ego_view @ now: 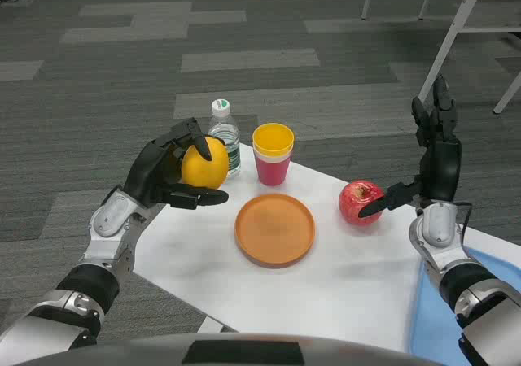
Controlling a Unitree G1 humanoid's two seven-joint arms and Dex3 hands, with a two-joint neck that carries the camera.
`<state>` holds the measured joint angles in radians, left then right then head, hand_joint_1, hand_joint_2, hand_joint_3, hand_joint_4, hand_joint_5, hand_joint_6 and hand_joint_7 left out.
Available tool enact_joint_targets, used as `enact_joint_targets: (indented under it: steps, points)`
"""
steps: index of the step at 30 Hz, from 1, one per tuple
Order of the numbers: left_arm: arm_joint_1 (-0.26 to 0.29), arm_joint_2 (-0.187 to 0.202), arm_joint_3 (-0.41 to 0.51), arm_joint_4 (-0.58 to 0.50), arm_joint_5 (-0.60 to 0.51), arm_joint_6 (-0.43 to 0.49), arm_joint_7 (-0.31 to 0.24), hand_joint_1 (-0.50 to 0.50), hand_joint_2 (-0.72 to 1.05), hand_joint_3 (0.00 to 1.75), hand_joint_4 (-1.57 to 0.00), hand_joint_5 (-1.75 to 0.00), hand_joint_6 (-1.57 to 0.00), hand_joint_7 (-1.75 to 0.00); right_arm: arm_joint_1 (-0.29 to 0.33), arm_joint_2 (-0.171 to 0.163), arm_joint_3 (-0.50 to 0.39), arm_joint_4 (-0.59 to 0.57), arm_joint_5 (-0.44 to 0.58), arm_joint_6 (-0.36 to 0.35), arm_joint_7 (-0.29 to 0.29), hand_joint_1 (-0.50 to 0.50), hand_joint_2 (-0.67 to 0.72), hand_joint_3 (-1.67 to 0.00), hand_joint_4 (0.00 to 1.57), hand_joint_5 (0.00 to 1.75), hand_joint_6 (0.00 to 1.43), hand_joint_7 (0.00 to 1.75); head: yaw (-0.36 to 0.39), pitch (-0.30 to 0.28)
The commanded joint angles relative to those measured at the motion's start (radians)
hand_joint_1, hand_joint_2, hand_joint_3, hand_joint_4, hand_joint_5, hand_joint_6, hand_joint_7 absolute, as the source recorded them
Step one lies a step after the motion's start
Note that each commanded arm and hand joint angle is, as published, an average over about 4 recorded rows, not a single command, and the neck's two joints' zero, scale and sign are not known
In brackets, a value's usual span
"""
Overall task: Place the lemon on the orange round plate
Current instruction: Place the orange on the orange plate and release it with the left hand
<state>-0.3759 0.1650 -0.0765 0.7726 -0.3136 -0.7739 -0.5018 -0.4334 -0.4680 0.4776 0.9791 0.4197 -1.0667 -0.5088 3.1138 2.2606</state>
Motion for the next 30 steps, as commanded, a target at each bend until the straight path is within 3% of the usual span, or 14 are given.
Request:
enact_joint_targets:
  steps: [1, 4, 16, 22, 30]
  points:
    - [-0.003, 0.004, -0.078, -0.036, -0.025, -0.024, 0.035, 0.5, 0.78, 0.29, 0.0, -1.44, -0.65, -1.68, 0.002, 0.005, -0.008, -0.021, 0.007, -0.003, 0.0, -0.25, 0.72, 0.0, 0.69, 0.0, 0.0, 0.0, 0.008, -0.011]
    - [-0.003, 0.004, -0.08, -0.037, -0.025, -0.024, 0.035, 0.5, 0.78, 0.35, 0.0, -1.44, -0.65, -1.68, 0.002, 0.005, -0.008, -0.022, 0.006, -0.003, 0.0, -0.25, 0.72, 0.0, 0.69, 0.0, 0.0, 0.0, 0.005, -0.005]
    - [0.0, 0.004, -0.081, -0.039, -0.025, -0.024, 0.035, 0.5, 0.78, 0.31, 0.0, -1.54, -0.65, -1.68, 0.003, 0.005, -0.007, -0.023, 0.005, -0.003, 0.0, -0.25, 0.72, 0.0, 0.69, 0.0, 0.0, 0.0, 0.005, -0.009]
    - [-0.002, 0.005, -0.088, -0.036, -0.025, -0.024, 0.037, 0.5, 0.78, 0.35, 0.0, -1.44, -0.66, -1.68, 0.003, 0.005, -0.007, -0.023, 0.005, -0.003, 0.0, -0.25, 0.72, 0.0, 0.69, 0.0, 0.0, 0.0, 0.006, -0.012]
    - [-0.051, -0.009, -0.163, 0.03, -0.024, -0.023, 0.09, 0.5, 0.87, 0.35, 0.0, -1.46, -0.69, -1.68, 0.002, 0.005, -0.005, -0.018, 0.007, -0.003, 0.001, -0.25, 0.72, 0.0, 0.69, 0.0, 0.0, 0.0, 0.006, -0.015]
